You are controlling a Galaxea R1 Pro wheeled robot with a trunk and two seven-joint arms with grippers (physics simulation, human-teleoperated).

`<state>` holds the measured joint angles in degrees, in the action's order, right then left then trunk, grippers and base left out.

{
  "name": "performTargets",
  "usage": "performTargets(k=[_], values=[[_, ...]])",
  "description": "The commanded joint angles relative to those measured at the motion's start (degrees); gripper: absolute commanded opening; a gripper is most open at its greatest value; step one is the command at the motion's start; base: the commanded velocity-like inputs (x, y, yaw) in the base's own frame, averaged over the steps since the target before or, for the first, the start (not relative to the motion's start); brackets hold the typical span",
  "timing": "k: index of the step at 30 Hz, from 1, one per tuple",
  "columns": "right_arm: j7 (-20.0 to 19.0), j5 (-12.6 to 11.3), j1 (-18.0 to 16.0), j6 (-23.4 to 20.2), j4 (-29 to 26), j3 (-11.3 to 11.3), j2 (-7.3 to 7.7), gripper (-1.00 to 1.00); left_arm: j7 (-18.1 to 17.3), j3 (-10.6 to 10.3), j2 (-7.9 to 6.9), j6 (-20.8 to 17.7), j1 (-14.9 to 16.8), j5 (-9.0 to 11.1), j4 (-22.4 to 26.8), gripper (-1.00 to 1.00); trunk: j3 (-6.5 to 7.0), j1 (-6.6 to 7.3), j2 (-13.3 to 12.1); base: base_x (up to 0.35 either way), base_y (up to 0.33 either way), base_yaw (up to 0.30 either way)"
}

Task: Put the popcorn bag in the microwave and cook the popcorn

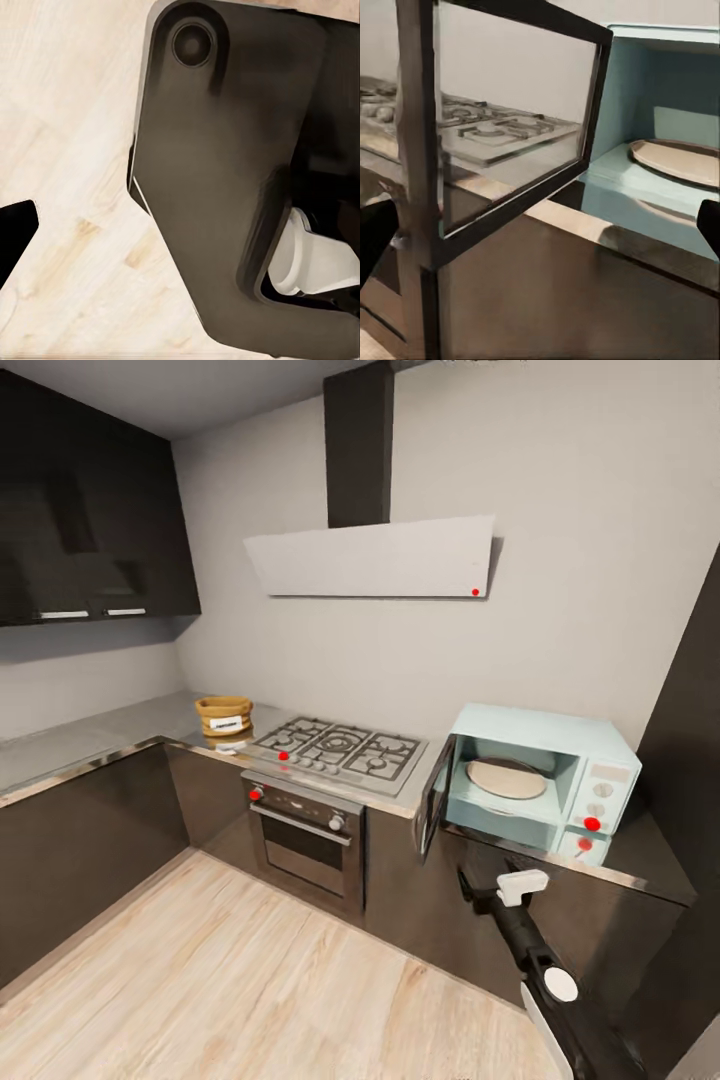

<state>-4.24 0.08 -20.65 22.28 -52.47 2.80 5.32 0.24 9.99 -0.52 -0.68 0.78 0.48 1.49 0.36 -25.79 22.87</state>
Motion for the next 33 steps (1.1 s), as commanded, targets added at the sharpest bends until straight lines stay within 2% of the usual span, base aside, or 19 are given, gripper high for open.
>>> performTargets(k=[1,3,7,21,27,33], values=[[-0.07,0.00,-0.01,0.15,0.06,0.92,0.04,1.00,0.03,0.26,-0.02,-0.09,0.04,0.05,0.00,1.00,-0.02,0.01,0.05,-0.273,0.208,0.221],[-0.07,0.04,-0.01,0.14,0.08,1.73,0.04,1.00,0.03,0.28,-0.04,-0.10,0.02,0.05,0.00,1.00,-0.02,0.01,0.05,-0.234,0.243,0.247],[0.00,0.03,-0.01,0.14,0.09,1.93,0.04,1.00,0.03,0.28,-0.07,-0.11,0.01,0.05,0.00,1.00,-0.02,0.01,0.05,-0.172,0.284,0.256],[-0.06,0.08,-0.01,0.17,0.11,1.95,0.04,1.00,-0.04,0.24,-0.15,-0.04,0.02,0.05,-0.04,1.00,-0.02,0.01,0.05,-0.006,0.328,0.257],[-0.06,0.10,-0.01,0.22,0.12,1.95,0.04,1.00,-0.06,0.21,-0.54,-0.04,0.01,0.07,-0.08,1.00,-0.02,0.01,0.05,0.184,0.263,0.106],[-0.06,0.10,-0.01,0.24,0.10,2.19,0.04,1.00,-0.06,0.21,-0.61,0.06,0.02,0.06,-0.09,1.00,-0.02,0.01,0.05,0.305,0.110,0.005]])
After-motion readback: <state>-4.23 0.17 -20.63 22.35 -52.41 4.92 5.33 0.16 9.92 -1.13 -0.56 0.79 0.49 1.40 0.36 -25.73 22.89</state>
